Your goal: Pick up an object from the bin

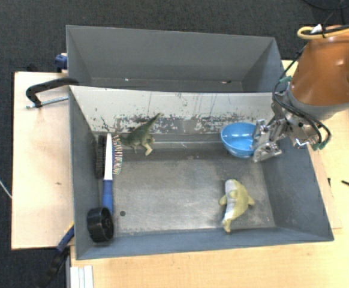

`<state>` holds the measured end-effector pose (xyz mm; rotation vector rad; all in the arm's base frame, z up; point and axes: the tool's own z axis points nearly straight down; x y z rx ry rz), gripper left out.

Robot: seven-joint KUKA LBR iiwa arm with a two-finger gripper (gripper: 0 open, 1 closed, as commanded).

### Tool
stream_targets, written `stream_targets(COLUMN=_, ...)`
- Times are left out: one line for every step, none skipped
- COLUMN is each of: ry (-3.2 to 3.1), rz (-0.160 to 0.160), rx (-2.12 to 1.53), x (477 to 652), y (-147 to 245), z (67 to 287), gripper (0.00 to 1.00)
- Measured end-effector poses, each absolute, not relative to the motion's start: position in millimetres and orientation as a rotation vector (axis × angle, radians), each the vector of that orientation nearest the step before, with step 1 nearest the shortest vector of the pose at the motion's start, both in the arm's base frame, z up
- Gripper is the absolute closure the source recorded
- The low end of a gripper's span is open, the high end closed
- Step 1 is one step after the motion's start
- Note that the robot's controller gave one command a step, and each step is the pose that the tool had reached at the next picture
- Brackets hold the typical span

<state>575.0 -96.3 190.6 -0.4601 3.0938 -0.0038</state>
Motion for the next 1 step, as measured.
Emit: stream_targets(ry=3.094, rz=-0.004, rx=-0.451, x=580.2, y=-79.5, z=263.5, gripper=1.0)
